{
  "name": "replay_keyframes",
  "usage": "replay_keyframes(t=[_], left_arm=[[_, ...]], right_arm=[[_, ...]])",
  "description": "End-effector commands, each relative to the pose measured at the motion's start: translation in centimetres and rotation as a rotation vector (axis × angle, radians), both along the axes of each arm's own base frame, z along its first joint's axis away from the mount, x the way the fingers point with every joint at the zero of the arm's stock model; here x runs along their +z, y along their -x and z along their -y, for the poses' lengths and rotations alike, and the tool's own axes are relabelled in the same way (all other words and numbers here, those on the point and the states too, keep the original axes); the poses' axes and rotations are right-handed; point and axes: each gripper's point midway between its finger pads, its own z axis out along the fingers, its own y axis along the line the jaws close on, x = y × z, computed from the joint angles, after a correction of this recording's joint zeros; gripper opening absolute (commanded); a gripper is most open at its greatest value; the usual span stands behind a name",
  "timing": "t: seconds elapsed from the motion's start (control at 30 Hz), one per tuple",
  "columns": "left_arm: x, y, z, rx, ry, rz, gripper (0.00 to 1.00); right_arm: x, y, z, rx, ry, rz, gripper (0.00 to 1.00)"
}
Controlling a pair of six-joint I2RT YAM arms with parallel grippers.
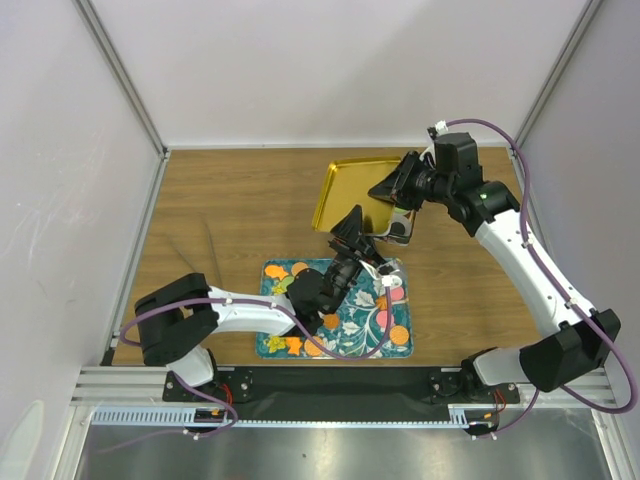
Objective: Pack the cookies
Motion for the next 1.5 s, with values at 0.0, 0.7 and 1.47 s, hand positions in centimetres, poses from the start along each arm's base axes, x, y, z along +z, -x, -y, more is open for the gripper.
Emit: replay_keyframes(t=[0.0,0.7,1.47], left_arm=[[5.3,0.2,-1.4,0.002,0.183,0.093,0.36],[3.9,0.4,0.4,-0.134,0.149,-0.150,0.00],[9.6,-3.4,5.8,-0.840,0.628,-1.356,0.00]], right_arm=[[1.0,1.0,-0.2,0.027,-0.013,0.034,0.00],[5.4,-1.2,3.1,-0.096,0.059,0.261,0.94],[7.7,-5.3,17.0,-0.356,0.072,0.524,1.00]])
